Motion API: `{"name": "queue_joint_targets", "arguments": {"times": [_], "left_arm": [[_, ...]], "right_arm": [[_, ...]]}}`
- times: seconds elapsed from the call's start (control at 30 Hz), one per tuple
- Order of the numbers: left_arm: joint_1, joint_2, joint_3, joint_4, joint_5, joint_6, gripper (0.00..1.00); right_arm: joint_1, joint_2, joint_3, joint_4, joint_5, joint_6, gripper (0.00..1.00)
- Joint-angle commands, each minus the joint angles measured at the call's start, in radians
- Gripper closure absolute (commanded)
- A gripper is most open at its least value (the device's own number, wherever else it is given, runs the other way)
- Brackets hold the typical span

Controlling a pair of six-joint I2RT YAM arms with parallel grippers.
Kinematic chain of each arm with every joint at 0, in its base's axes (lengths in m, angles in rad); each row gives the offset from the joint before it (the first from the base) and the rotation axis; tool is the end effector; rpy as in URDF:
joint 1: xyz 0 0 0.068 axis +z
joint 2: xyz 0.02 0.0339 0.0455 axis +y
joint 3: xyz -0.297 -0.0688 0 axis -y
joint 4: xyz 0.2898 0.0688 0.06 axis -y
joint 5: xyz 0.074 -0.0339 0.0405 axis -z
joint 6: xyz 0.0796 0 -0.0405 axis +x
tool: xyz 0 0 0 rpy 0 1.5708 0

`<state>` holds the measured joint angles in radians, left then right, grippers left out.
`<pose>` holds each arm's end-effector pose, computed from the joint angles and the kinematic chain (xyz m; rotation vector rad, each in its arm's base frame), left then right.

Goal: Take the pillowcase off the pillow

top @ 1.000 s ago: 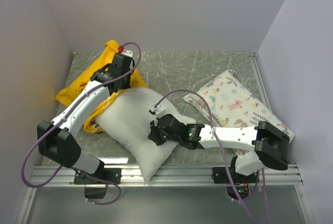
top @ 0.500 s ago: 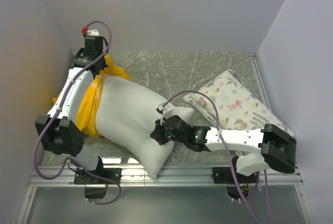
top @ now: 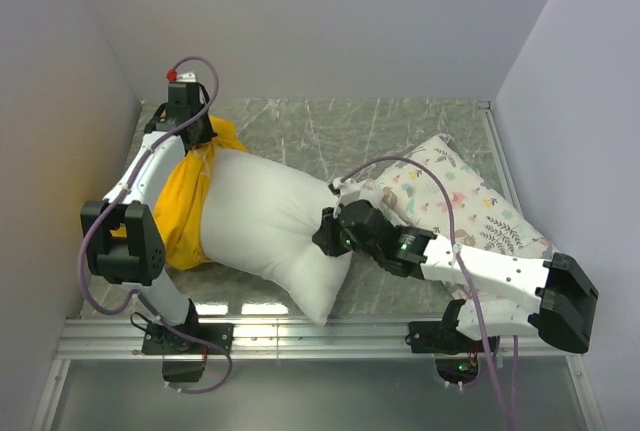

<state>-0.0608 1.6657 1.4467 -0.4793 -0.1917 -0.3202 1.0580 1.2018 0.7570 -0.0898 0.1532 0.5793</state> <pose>0.4607 -0.0128 0.3070 -0.3913 2.2196 0.0138 0.1733 0.2830 0.2422 -0.4292 2.1658 0.8025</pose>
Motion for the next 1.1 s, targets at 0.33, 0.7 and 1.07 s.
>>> {"name": "queue_joint_targets", "arguments": {"times": [0.33,0.7,1.07], "left_arm": [[-0.106,-0.015,0.026,0.077,0.098,0.007,0.99],[-0.116,-0.004,0.05,0.044,0.104,0.012,0.98],[-0.116,-0.056,0.138,-0.033,0.127,0.043,0.77]], "right_arm": [[0.246,0.135,0.398,-0.281,0.259,-0.358,0.11],[0.461,0.643,0.63,-0.31,0.718,-0.509,0.0],[0.352,0.681,0.754,-0.462,0.687,-0.415,1.0]]}}
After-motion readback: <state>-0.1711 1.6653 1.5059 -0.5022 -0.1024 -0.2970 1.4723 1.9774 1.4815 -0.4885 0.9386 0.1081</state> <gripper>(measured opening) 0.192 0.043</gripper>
